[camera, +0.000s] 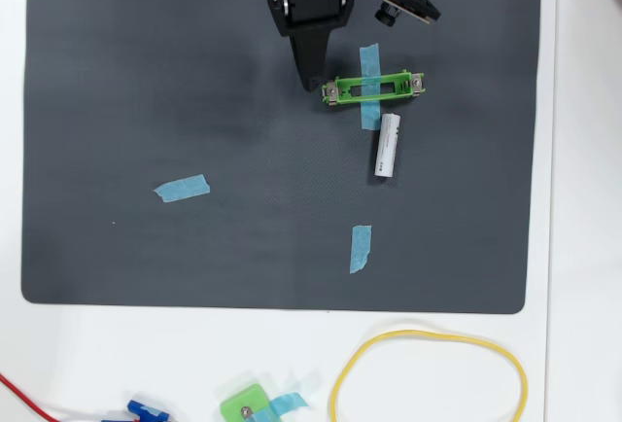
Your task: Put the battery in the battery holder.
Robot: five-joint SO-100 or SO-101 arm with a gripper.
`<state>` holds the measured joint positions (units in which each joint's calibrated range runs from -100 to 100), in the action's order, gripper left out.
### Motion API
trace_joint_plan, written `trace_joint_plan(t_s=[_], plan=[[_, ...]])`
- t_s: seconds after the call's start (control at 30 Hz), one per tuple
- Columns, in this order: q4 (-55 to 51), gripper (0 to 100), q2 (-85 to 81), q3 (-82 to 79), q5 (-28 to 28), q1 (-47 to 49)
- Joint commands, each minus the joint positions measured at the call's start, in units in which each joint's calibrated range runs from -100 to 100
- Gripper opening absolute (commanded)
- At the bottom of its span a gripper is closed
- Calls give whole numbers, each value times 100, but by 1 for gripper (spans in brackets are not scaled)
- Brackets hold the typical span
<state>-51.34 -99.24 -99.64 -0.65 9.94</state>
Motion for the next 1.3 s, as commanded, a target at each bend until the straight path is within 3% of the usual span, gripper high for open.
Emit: trace_joint_plan(t_s=[0.0,1.27], plan=[[509,0,-8,-36,138,18],[509,0,-8,-36,169,-34]])
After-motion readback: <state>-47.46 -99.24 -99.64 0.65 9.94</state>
